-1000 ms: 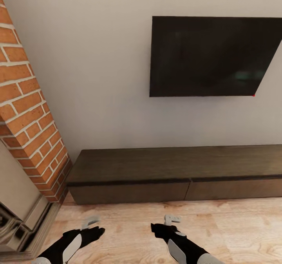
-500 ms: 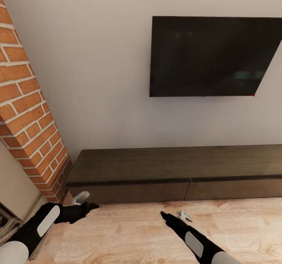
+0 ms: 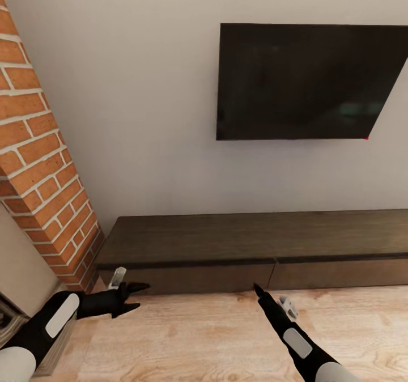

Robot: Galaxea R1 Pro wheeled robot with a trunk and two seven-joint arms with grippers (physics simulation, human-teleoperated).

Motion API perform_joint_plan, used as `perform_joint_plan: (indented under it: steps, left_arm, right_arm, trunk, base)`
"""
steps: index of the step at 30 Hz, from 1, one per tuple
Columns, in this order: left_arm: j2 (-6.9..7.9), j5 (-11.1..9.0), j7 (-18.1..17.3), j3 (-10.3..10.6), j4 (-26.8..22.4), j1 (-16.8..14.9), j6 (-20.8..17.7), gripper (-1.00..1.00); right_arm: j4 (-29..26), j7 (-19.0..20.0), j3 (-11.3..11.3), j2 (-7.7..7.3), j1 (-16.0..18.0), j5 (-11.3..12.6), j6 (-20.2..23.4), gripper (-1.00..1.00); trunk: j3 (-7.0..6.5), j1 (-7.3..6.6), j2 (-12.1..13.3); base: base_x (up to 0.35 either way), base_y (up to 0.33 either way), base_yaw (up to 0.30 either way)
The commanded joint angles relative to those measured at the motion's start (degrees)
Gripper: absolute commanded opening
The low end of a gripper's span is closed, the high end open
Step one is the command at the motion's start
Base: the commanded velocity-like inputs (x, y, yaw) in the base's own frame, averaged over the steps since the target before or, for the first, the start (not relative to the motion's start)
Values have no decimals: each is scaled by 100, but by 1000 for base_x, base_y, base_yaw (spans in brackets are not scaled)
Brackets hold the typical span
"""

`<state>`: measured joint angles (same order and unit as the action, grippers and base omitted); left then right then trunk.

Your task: Place each of the two pumpkins and all three candles from the living room inside a cabinet in the living room (use any cabinet), then make sure every cabinet is closed, and position the cauldron so it is next to a table in the living room.

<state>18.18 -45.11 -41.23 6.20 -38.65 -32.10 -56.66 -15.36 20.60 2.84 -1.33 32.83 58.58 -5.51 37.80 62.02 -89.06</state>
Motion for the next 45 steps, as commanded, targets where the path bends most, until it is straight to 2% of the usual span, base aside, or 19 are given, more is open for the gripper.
perform_joint_plan:
  steps: [1,3,4,5,6,10,12,18,24,29,31,37,40,45]
  left_arm:
    - [5,6,-146,29,1,-3,-17,100]
    - [7,7,-515,75,0,0,-38,100]
    - [10,6,-585,82,0,1,-42,100]
    - [14,4,-763,96,-1,2,-49,100]
    - [15,4,-811,98,-1,2,-50,100]
    - [13,2,-1121,112,-2,14,-62,100]
    - [12,2,-1258,116,1,23,-64,100]
    - [1,-3,-1384,122,-1,32,-71,100]
    - [-42,-20,-1405,128,4,37,-73,100]
    - [-98,-145,-1439,226,1,37,-76,100]
    - [-166,-214,-1623,375,-1,38,-75,100]
    - [-245,-266,-2430,1142,-2,38,-74,100]
    - [-251,-283,-2555,1253,-2,38,-74,100]
    - [-248,-359,-2611,1306,-2,38,-73,100]
  right_arm:
    - [10,95,14,0,4,60,-33,100]
    - [13,371,-57,11,4,171,-49,100]
    - [14,437,-82,13,4,218,-50,100]
    - [19,616,-179,16,4,431,-47,100]
    - [20,671,-214,17,4,521,-42,100]
    - [22,943,-392,13,4,1281,21,100]
    - [54,947,-408,16,4,1450,24,100]
    - [67,933,-420,26,4,1551,-17,100]
    - [85,943,-439,28,4,1601,18,100]
    - [28,1168,-432,21,4,1730,36,100]
    - [21,1323,-399,20,4,1717,20,100]
    - [19,1438,-381,27,4,1697,-37,100]
    - [16,1484,-406,28,4,1744,-39,100]
    - [15,1551,-427,28,4,1771,-46,100]
  trunk:
    - [5,0,-3]
    - [5,0,-3]
    - [5,0,-3]
    - [5,0,-3]
    - [5,0,-3]
    - [5,0,-3]
    - [5,0,-3]
    - [5,0,-3]
    - [113,131,-243]
    - [203,241,-444]
    - [239,285,-524]
    - [346,417,-765]
    - [400,483,-885]
    - [490,593,-1085]
  base:
    - [0,0,0]
    - [0,0,0]
    - [0,0,0]
    - [0,0,0]
    - [0,0,0]
    - [0,0,0]
    - [0,0,0]
    - [0,0,0]
    - [0,0,0]
    - [0,0,0]
    - [0,0,0]
    - [0,0,0]
    - [0,0,0]
    - [0,0,0]
